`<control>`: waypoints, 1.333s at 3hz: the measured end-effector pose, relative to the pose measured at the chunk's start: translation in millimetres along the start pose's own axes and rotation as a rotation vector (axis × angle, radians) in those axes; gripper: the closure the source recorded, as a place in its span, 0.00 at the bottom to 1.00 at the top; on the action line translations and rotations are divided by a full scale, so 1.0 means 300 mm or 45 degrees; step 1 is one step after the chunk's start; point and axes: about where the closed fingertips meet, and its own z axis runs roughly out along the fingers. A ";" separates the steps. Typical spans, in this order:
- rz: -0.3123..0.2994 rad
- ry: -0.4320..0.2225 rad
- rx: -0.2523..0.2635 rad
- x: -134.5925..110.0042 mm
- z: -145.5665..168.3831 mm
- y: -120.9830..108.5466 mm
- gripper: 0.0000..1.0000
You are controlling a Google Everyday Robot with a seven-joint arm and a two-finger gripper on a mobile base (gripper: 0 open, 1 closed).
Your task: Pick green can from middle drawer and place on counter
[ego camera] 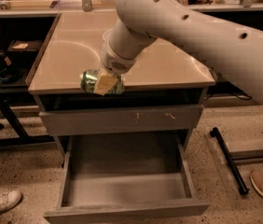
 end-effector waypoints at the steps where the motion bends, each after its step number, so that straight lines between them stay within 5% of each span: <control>1: -0.055 0.009 0.002 -0.087 -0.020 -0.092 1.00; 4: -0.095 -0.015 -0.096 -0.262 0.206 -0.333 1.00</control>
Offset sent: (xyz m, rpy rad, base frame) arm 0.0913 0.0724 0.0472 -0.0385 -0.0343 0.1055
